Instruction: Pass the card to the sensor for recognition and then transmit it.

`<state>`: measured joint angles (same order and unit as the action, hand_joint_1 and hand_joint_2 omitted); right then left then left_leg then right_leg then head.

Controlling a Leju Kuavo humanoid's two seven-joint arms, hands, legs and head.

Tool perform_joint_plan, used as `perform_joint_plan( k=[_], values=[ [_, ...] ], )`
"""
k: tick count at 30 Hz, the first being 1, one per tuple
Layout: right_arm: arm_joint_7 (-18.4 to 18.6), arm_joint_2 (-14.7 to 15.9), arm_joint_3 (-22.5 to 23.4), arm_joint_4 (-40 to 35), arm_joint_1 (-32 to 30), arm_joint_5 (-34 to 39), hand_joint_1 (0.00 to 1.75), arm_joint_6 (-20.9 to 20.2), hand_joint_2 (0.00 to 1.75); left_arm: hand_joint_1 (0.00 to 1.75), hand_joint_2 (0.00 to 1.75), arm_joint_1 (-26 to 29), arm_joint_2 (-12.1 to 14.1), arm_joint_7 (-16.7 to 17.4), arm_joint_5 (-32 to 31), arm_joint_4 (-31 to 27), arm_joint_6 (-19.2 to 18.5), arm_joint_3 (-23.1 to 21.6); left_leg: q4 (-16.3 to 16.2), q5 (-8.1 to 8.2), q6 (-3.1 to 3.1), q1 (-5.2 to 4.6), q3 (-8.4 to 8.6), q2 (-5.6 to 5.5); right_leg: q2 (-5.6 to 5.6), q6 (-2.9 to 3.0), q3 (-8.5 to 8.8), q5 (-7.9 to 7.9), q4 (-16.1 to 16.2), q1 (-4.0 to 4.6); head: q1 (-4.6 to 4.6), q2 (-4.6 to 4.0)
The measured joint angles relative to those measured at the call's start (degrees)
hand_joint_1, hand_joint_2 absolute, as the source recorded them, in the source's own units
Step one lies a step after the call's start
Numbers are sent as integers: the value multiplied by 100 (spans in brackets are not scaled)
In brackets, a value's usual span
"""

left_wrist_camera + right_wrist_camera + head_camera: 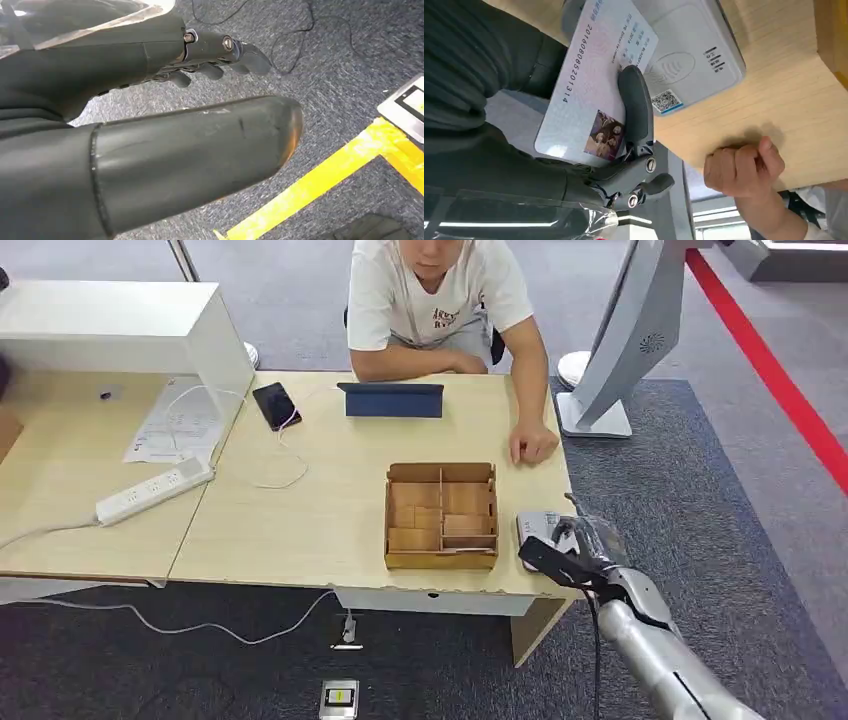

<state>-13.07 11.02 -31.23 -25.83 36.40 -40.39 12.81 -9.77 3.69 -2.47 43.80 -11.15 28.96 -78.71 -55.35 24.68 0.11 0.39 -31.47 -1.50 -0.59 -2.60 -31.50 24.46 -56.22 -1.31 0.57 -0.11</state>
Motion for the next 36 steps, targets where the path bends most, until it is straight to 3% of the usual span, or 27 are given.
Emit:
perform_joint_plan(
  k=[9, 18, 36],
  values=[
    [-153, -39, 33, -18, 51, 334, 175, -44, 175, 0, 0, -1, 0, -9, -30, 0, 13, 0, 0, 0, 0, 0, 1, 0, 0, 1, 3, -1, -1, 0, -2, 2],
    [-374, -61, 365, -146, 307, 957, 175, 8, 175, 0, 0, -7, 24, -114, -135, 2, 9, -20, 0, 0, 0, 0, -3, -2, 0, 1, -2, -1, -2, 0, 0, 0],
    [-555, -79, 632, -505, 552, 1008, 175, 155, 175, 0, 0, -8, 68, -188, -170, 2, 9, -44, 0, 0, 0, 0, -4, -1, 0, 1, -3, -1, -2, 0, 0, 0]
  ],
)
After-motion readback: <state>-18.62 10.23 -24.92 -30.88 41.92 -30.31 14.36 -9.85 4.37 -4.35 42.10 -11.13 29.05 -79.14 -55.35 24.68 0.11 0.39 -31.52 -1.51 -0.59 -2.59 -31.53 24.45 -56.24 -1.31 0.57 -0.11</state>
